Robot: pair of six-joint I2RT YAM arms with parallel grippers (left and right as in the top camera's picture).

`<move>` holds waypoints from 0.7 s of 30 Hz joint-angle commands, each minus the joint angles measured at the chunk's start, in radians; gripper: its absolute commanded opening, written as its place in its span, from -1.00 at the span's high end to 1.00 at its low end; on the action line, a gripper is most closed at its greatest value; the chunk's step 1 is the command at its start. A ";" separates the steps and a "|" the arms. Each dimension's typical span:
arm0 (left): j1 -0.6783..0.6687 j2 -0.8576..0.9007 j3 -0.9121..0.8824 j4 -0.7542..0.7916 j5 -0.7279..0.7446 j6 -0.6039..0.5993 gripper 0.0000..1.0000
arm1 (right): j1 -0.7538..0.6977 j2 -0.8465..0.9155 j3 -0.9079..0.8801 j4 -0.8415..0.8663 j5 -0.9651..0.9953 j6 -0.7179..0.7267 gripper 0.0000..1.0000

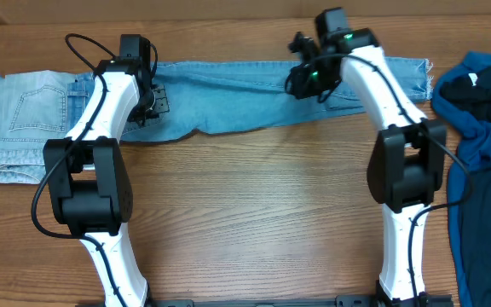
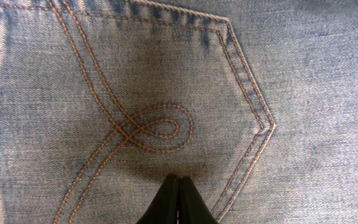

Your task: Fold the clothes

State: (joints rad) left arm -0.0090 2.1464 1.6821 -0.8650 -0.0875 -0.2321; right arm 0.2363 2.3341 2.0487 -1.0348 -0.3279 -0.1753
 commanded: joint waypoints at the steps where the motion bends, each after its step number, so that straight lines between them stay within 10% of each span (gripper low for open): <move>1: -0.001 0.014 0.016 0.004 -0.008 0.016 0.92 | 0.043 -0.007 -0.059 0.088 0.097 -0.013 0.92; 21: -0.001 0.025 0.014 0.014 0.002 0.015 0.92 | 0.042 0.003 -0.244 0.525 0.465 0.046 0.92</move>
State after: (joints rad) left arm -0.0090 2.1517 1.6821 -0.8532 -0.0872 -0.2321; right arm 0.2996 2.3341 1.8095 -0.5388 0.0681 -0.1711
